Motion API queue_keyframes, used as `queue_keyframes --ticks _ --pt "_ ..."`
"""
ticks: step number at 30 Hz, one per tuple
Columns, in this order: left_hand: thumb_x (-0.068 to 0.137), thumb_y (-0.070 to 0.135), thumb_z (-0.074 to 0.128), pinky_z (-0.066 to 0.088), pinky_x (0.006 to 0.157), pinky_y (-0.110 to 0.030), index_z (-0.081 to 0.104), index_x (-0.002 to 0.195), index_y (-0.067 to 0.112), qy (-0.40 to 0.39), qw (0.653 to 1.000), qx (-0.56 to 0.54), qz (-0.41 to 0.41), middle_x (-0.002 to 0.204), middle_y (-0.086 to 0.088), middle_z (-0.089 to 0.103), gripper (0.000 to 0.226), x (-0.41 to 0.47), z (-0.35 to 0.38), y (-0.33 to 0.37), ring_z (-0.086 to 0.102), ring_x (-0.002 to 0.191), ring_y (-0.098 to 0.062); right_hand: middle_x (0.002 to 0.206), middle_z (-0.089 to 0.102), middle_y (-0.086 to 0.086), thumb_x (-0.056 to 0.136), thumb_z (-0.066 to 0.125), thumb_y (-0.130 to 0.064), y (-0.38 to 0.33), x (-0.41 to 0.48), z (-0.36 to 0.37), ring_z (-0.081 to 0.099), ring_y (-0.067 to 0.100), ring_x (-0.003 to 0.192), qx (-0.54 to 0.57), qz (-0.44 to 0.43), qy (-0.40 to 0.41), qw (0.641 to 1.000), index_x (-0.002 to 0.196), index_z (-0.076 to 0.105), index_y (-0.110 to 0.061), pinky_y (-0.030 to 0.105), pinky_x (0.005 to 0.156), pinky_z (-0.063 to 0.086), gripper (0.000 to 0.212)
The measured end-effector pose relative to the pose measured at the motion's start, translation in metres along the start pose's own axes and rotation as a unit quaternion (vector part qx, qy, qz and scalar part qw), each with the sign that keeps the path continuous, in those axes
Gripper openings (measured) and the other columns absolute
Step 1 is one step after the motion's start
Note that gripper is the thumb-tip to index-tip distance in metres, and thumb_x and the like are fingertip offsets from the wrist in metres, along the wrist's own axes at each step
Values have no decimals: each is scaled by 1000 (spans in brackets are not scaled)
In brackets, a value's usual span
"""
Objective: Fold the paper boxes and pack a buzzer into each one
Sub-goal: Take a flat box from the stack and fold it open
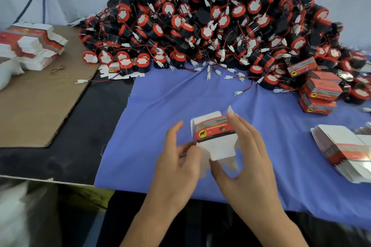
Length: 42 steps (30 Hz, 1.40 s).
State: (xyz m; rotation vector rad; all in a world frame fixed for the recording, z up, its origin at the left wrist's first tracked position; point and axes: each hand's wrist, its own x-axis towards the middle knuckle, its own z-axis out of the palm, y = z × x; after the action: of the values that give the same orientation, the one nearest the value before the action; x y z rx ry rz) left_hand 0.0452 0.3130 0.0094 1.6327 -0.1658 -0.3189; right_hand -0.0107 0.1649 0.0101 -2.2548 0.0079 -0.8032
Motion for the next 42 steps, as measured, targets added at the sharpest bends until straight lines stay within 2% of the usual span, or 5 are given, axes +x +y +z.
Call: queue_keyframes --ticks 14,18,22,35,42 --pt "71 84 52 64 75 -37 70 122 48 -83 991 -99 -44 113 -3 74 65 5 -37 25 77 93 -25 141 58 -2 81 83 -23 5 12 -27 58 24 130 181 26 -121 976 137 59 -33 29 103 49 62" --pt "53 111 33 52 89 -17 52 120 76 -77 995 15 61 118 40 55 77 4 -35 24 62 109 5 120 65 -13 80 82 -23 0 15 -27 60 11 119 282 68 -105 951 126 63 -33 37 109 44 51" --pt "66 104 37 39 116 -48 48 136 58 -84 982 48 165 147 33 46 85 9 -33 22 47 136 0 108 63 -16 81 80 -22 -1 17 -30 59 5 101 365 102 -122 918 128 62 -24 19 88 48 51" --pt "112 24 36 56 72 -10 61 126 34 -59 974 -89 199 125 17 63 30 -15 2 30 64 114 -3 115 69 -4 88 63 -31 -27 8 -9 62 12 101 434 178 -59 881 129 64 -25 22 82 51 41" --pt "106 41 50 59 70 -15 57 132 37 -61 979 -120 155 122 16 65 27 -17 1 33 67 109 -5 110 70 3 81 68 -31 -34 11 -10 63 16 97 444 211 -47 869 126 65 -22 25 78 53 46"
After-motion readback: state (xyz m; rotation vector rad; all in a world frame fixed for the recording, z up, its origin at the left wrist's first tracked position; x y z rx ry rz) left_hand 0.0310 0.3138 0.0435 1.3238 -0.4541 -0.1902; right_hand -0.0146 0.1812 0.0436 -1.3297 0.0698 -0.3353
